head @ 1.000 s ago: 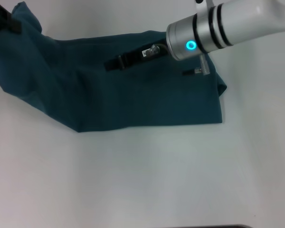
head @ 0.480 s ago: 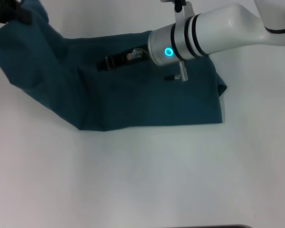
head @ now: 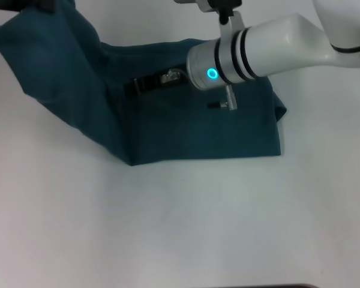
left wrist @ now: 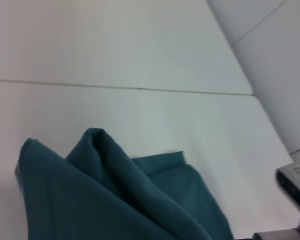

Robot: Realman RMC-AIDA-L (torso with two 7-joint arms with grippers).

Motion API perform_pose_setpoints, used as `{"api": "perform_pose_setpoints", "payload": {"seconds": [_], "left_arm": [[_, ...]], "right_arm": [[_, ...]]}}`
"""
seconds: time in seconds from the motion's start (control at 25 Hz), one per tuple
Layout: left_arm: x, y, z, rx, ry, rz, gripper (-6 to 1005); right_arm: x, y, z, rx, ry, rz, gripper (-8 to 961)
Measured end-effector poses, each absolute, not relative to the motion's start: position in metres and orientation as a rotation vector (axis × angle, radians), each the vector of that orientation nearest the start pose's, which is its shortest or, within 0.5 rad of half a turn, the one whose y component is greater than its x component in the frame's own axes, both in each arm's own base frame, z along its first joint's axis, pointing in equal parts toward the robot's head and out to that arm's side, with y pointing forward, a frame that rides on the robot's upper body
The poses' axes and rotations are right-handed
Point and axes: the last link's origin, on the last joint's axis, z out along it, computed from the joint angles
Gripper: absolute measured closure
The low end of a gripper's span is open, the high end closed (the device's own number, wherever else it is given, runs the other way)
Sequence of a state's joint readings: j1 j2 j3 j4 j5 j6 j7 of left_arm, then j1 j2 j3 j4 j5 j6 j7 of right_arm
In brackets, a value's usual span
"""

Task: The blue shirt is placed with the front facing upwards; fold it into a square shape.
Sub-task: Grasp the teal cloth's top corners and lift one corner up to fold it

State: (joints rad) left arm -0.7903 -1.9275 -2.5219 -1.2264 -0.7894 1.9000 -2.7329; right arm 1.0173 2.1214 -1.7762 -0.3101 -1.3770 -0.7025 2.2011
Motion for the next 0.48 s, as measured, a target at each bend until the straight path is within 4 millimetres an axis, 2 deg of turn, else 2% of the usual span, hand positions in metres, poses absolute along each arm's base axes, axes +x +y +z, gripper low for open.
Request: {"api": "perform_pose_setpoints", "payload": {"seconds": [0.24,0.48], "left_arm": [[-0.160,0.386,0.139,-2.424,-1.570,-0.313,944],[-0.154,0.389,0.133,-2.440,-1.558,-0.323,944]], "right_arm": [[0.148,0.396,-0.149,-2.521,1.339,0.322,947],[0.143,0.388,-0.159,-2.575,1.248,0.271,947]]}}
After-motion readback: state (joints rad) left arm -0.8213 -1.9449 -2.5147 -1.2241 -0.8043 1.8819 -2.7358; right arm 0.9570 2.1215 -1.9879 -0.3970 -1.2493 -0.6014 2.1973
